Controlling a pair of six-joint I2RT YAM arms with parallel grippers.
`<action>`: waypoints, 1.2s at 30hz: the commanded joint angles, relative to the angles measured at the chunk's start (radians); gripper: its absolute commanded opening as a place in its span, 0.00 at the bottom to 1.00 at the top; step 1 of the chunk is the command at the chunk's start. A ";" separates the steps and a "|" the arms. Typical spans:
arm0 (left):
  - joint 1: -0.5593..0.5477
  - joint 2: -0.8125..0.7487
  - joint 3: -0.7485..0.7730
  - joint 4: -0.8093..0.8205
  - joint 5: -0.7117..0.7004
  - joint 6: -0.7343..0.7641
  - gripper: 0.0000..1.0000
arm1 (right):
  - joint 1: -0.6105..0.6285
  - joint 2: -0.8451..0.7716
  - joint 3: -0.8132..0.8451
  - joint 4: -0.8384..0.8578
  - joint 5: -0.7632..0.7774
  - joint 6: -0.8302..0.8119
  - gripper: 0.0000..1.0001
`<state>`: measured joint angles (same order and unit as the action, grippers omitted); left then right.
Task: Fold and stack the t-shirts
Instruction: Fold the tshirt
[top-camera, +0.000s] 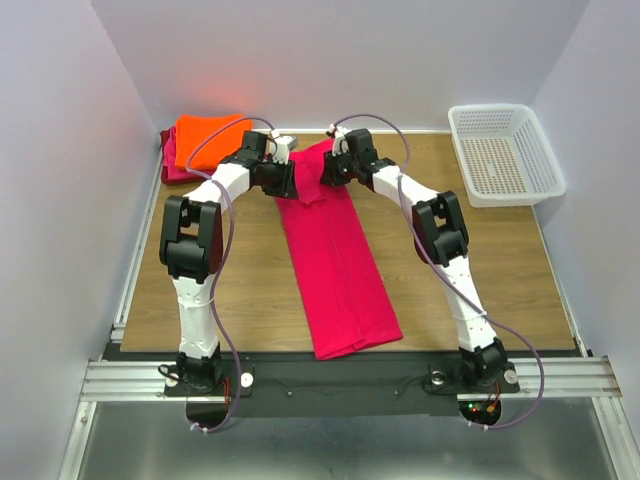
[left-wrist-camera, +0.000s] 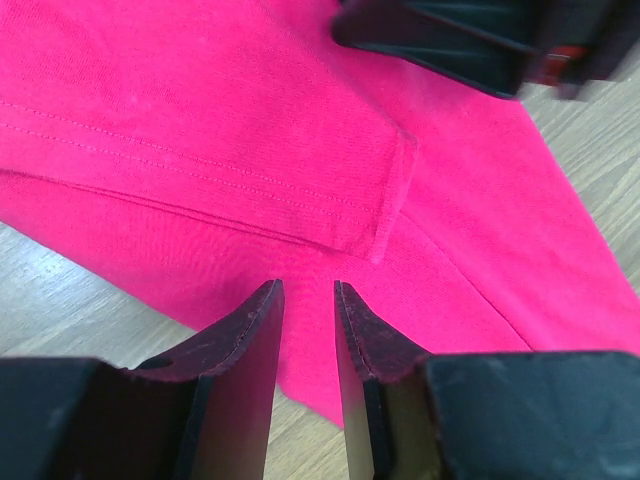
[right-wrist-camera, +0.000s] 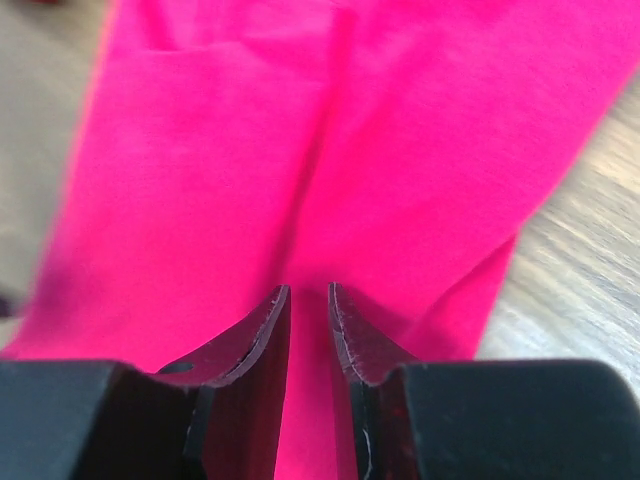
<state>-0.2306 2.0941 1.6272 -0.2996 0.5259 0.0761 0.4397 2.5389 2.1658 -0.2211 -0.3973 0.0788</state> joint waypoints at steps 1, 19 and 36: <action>0.002 -0.029 -0.007 0.001 0.003 0.005 0.39 | -0.007 0.060 0.040 0.106 0.118 0.039 0.27; 0.002 0.009 0.059 -0.016 0.003 0.007 0.39 | -0.151 0.006 -0.065 0.092 0.198 0.197 0.36; -0.065 0.014 0.045 0.115 0.086 -0.102 0.31 | -0.151 -0.226 -0.205 0.092 0.017 0.099 0.45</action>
<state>-0.2699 2.1010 1.6424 -0.2497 0.5671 0.0341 0.2829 2.3890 1.9903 -0.1520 -0.3428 0.2016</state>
